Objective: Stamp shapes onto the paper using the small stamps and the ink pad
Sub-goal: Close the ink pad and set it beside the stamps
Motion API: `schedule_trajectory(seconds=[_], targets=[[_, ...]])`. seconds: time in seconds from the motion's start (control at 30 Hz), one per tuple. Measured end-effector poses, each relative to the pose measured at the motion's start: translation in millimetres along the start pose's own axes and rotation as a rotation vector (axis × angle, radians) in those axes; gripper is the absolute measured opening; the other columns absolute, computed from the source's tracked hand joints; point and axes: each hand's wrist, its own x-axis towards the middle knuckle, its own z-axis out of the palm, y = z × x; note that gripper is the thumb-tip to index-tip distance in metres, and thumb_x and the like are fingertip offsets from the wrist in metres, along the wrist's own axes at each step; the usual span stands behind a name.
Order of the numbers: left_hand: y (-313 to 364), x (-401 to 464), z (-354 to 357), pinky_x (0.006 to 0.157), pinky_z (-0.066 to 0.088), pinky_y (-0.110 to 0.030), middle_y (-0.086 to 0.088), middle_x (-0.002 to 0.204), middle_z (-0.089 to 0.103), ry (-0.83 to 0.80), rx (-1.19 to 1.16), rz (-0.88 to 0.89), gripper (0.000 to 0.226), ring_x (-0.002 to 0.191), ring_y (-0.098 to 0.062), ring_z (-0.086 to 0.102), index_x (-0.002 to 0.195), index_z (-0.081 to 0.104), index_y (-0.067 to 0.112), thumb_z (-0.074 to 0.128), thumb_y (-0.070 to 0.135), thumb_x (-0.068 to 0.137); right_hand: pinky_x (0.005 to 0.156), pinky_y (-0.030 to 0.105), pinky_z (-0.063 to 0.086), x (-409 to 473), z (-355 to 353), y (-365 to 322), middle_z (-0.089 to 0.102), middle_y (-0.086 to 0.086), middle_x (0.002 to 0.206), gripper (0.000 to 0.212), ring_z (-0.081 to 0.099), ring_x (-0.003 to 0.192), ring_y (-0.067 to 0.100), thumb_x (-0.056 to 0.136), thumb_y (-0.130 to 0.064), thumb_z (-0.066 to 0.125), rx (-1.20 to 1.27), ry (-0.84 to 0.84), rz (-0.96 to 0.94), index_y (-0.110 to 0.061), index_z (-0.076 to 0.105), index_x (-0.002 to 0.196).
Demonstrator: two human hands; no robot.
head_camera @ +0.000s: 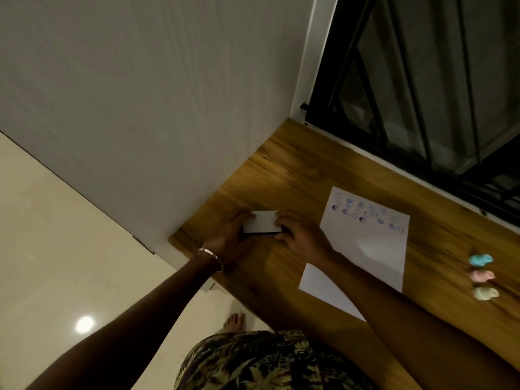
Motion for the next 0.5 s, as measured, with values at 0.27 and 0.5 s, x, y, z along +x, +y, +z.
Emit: schedule_trajectory(seconds=[0.27,0.5], targets=[[4,12,-3,0.116,0.029,-0.037,-0.007,0.153,0.033,-0.070,0.072,-0.028,0.070,0.141,-0.027,0.031,0.144,0.038,0.016,0.067,0.037,0.084,0.110,0.036,0.036,20,-7,-5,0.037,0.004,0.151,0.066,0.036,0.138,0.024,0.086,-0.036,0.067,-0.026,-0.191,0.080,-0.021,0.038,0.144],[0,15,-3,0.117,0.027,-0.038,-0.009,0.154,0.032,-0.116,0.130,-0.009,0.068,0.143,-0.027,0.028,0.145,0.036,0.016,0.064,0.037,0.086,0.112,0.035,0.037,20,-4,-1,0.044,0.006,0.147,0.059,0.041,0.135,0.024,0.087,-0.030,0.067,-0.033,-0.176,0.060,-0.017,0.045,0.140]])
